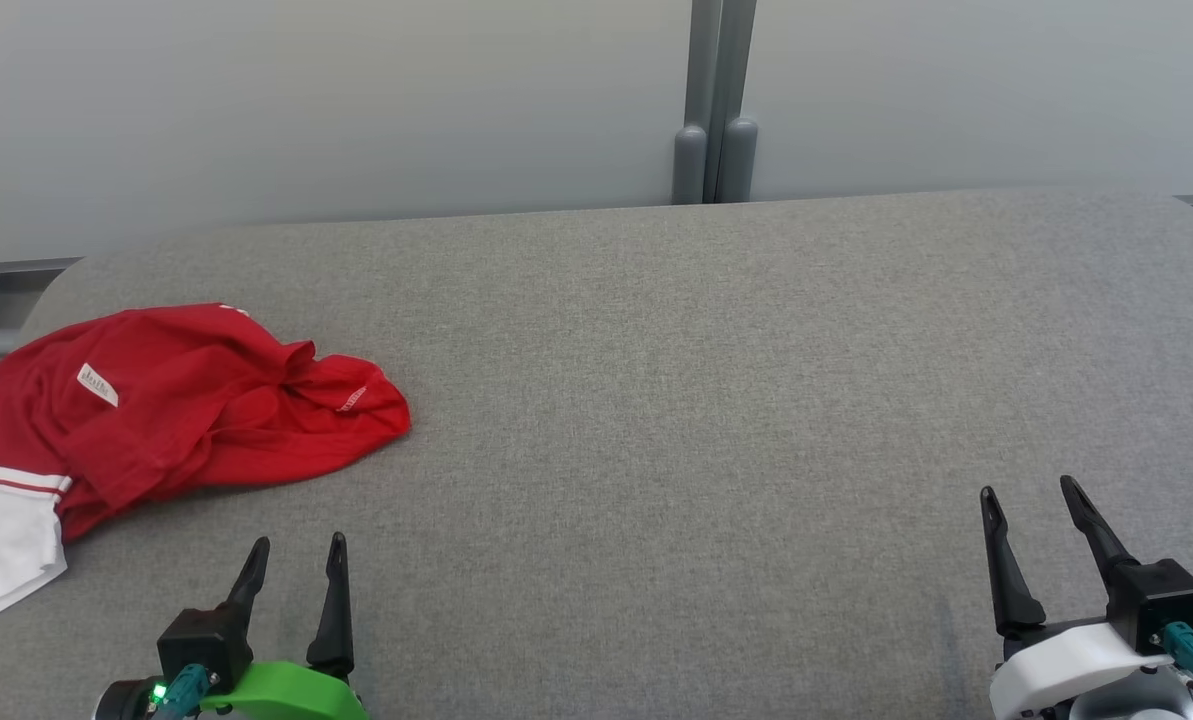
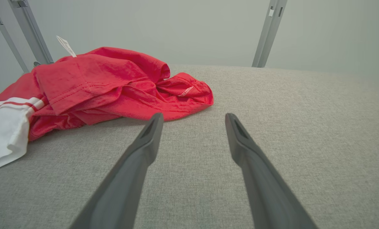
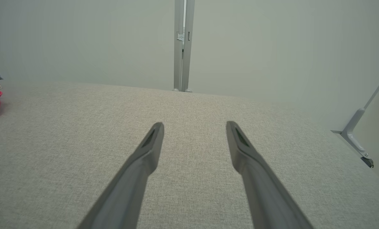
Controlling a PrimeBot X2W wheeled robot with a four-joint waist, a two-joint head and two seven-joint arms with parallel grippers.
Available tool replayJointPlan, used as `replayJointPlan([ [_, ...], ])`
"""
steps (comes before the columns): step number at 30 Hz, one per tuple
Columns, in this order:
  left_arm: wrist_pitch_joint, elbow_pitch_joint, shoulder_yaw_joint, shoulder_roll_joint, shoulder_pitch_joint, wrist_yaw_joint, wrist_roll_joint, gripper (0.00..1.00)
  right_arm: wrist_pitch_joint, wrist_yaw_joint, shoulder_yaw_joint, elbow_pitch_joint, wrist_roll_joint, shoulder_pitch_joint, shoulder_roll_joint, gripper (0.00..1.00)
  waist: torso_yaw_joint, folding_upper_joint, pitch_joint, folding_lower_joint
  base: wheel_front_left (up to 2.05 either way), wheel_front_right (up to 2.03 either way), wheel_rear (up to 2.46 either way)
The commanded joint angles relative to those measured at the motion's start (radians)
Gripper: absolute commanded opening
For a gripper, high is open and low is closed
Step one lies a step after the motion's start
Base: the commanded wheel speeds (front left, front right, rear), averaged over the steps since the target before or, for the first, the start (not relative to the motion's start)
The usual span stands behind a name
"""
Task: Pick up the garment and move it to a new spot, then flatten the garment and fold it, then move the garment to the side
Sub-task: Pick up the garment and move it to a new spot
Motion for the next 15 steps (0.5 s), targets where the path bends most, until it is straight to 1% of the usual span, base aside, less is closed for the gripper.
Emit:
replayJointPlan([
  [1, -0.004, 0.002, 0.001, 0.003, -0.005, -0.003, 0.005, 1.0, -0.004, 0.0, -0.001, 0.0, 0.001, 0.006, -0.001, 1.0, 0.001, -0.0001, 0.001, 0.0, 0.0, 0.0, 0.0],
  [5, -0.004, 0.005, 0.001, 0.006, -0.008, -0.003, 0.007, 1.0, -0.004, 0.0, -0.007, -0.003, 0.002, 0.01, -0.001, 1.0, 0.012, -0.0001, 0.002, 0.0, 0.0, 0.0, 0.0],
  [8, -0.004, 0.009, -0.001, 0.007, -0.011, -0.003, 0.009, 1.0, -0.004, 0.0, -0.003, -0.005, 0.004, 0.012, 0.001, 1.0, 0.037, -0.0001, 0.002, 0.0, 0.0, 0.0, 0.0],
  [11, -0.003, 0.009, 0.005, 0.006, -0.01, -0.002, 0.008, 1.0, -0.004, 0.0, 0.006, -0.008, 0.005, 0.011, -0.002, 1.0, 0.076, -0.0001, 0.0, 0.0, 0.0, 0.0, 0.0],
  [15, -0.002, 0.01, 0.011, 0.003, 0.001, -0.001, 0.014, 1.0, -0.004, 0.0, 0.011, -0.009, 0.013, 0.011, -0.001, 1.0, 0.151, -0.0001, -0.005, 0.0, 0.0, 0.0, 0.0],
])
